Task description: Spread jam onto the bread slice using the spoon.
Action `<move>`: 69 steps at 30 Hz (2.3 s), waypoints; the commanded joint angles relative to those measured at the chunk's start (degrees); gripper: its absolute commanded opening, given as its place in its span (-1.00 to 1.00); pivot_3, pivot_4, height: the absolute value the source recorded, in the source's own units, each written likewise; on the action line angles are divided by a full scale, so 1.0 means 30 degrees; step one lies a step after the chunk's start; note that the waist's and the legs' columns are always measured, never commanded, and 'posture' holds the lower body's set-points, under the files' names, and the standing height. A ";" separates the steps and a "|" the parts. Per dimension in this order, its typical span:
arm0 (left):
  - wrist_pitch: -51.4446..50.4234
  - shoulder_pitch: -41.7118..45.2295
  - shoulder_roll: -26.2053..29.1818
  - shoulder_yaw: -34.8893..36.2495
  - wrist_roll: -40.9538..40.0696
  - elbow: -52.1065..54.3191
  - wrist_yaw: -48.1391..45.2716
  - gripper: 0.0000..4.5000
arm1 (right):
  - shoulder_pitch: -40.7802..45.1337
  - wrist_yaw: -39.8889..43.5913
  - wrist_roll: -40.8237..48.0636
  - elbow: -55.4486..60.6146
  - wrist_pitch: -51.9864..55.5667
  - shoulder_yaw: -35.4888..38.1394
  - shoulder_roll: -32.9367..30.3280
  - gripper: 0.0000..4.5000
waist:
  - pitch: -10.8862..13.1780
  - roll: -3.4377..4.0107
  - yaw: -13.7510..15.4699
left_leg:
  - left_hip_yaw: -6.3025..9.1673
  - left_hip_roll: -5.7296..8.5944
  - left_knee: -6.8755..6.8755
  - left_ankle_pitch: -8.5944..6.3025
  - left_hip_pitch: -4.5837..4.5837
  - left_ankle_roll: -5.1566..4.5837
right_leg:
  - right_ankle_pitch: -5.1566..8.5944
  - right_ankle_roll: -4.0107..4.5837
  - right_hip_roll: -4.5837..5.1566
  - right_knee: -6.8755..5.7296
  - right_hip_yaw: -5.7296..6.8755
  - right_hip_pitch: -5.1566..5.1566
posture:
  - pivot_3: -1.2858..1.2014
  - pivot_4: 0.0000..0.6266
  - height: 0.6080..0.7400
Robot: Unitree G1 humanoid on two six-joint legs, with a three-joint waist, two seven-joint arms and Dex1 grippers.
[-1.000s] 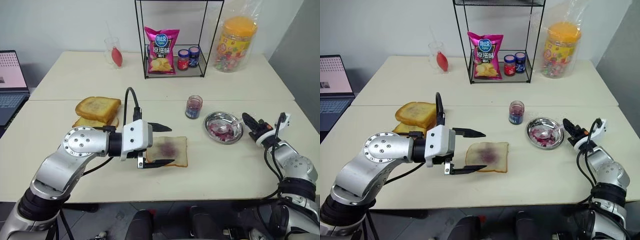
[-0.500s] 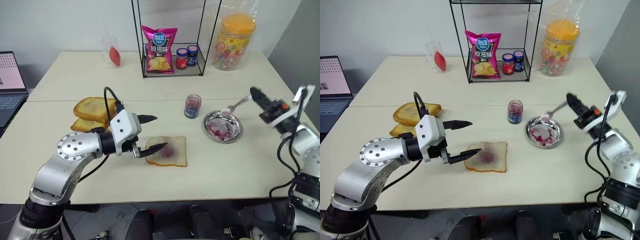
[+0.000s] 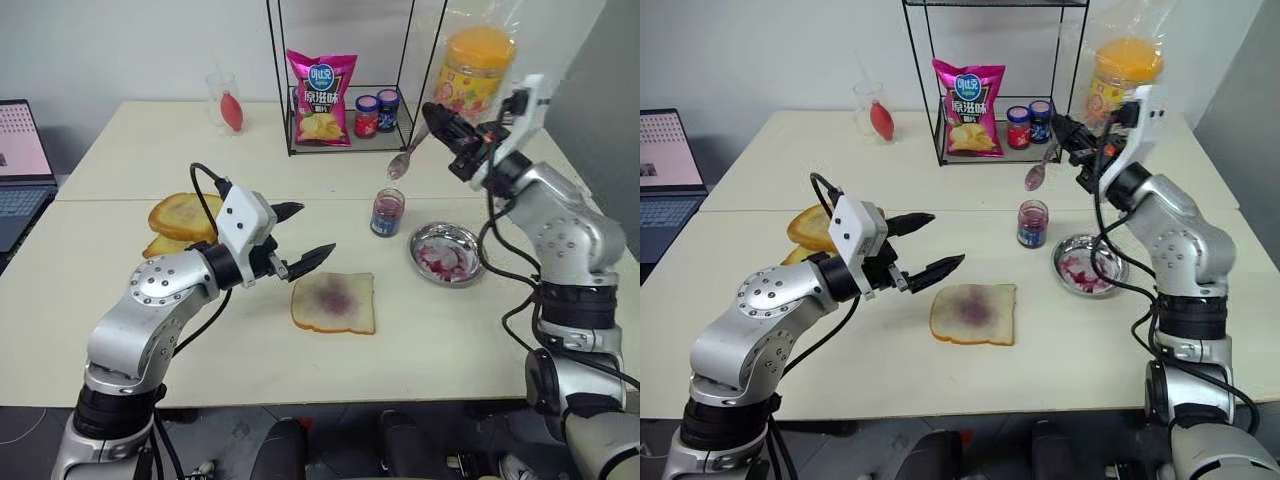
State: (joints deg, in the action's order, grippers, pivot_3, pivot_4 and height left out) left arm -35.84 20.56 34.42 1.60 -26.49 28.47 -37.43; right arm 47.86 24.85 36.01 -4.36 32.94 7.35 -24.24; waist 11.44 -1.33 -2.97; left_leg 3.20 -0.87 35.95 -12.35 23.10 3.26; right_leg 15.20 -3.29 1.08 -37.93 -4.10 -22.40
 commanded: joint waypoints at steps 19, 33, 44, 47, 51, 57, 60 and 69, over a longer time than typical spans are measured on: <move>0.0125 0.0078 0.0160 -0.0649 0.0472 0.0475 0.0117 0.94 | 0.0580 0.3376 -0.7203 -0.7051 -0.8075 -0.2821 0.1104 -0.99 | 0.0002 0.0001 -0.0031 | 0.0001 0.0004 0.0007 0.0002 0.0012 0.0002 | -0.0011 0.0017 0.0007 -0.0018 -0.0001 -0.0024 | 0.03 -0.52 1.00; 0.0411 -0.0119 0.0309 -0.0837 0.0911 0.0381 -0.0043 0.94 | 0.0423 0.2814 -0.5994 -0.6931 -0.4742 -0.1121 0.2500 -0.99 | 0.0002 0.0001 -0.0046 | 0.0014 0.0004 0.0008 0.0003 0.0010 0.0004 | -0.0013 0.0021 0.0007 -0.0030 0.0004 -0.0022 | 0.03 -0.52 1.00; 0.0697 0.0007 0.0118 -0.1140 0.1164 0.0045 -0.0172 0.94 | 0.0976 0.1287 -0.3860 -0.6197 -0.1788 0.1320 0.2932 -0.99 | 0.0002 0.0002 -0.0057 | 0.0012 0.0006 0.0008 0.0002 0.0010 0.0003 | -0.0013 0.0021 0.0007 -0.0031 0.0003 -0.0022 | 0.03 -0.52 1.00; 0.0820 0.0029 0.0091 -0.1180 0.1241 -0.0059 -0.0198 0.94 | 0.0975 0.1033 -0.3509 -0.6051 -0.1379 0.1650 0.3019 -0.99 | 0.0002 0.0002 -0.0063 | 0.0010 0.0006 0.0008 0.0002 0.0010 0.0003 | -0.0013 0.0020 0.0006 -0.0030 0.0003 -0.0023 | 0.03 -0.52 1.00; 0.0993 0.0065 0.0071 -0.1183 0.1395 -0.0288 -0.0247 0.94 | 0.1073 0.0539 -0.2813 -0.5957 -0.0700 0.2233 0.3159 -0.99 | 0.0002 0.0001 -0.0063 | 0.0010 0.0006 0.0007 0.0002 0.0012 0.0003 | -0.0013 0.0020 0.0006 -0.0029 0.0003 -0.0023 | 0.03 -0.52 1.00; 0.1131 0.0049 0.0048 -0.1142 0.1634 -0.0440 -0.0248 0.94 | 0.1489 -0.0325 -0.1389 -0.6119 0.0642 0.3434 0.3455 -0.99 | 0.0003 0.0002 -0.0076 | 0.0009 0.0006 0.0006 0.0002 0.0013 0.0003 | -0.0013 0.0020 0.0006 -0.0030 0.0002 -0.0024 | 0.03 -0.52 1.00; 0.1176 0.0030 0.0011 -0.1162 0.1694 -0.0466 -0.0219 0.94 | 0.1609 -0.0616 -0.1079 -0.6246 0.1041 0.3743 0.3438 -0.99 | 0.0002 0.0002 -0.0079 | 0.0010 0.0006 0.0005 0.0002 0.0014 0.0002 | -0.0013 0.0020 0.0006 -0.0028 0.0003 -0.0024 | 0.03 -0.52 1.00; 0.1299 0.0057 -0.0073 -0.1305 0.1894 -0.0476 -0.0274 0.94 | 0.1017 0.0484 -0.3771 -0.5680 -0.1843 0.1458 0.2654 -0.99 | 0.0003 0.0003 -0.0090 | 0.0003 0.0007 0.0004 0.0002 0.0015 0.0002 | -0.0011 0.0017 0.0005 -0.0026 0.0000 -0.0032 | 0.03 -0.52 1.00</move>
State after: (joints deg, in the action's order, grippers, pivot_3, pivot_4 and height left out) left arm -33.18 20.10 34.29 -2.32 -21.27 26.20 -38.15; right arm 50.73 24.35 26.82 -24.63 31.42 13.34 -15.22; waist 11.45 -1.32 -3.24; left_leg 3.21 -0.85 35.96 -12.34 23.15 3.26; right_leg 15.17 -3.24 1.09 -38.00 -4.10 -22.50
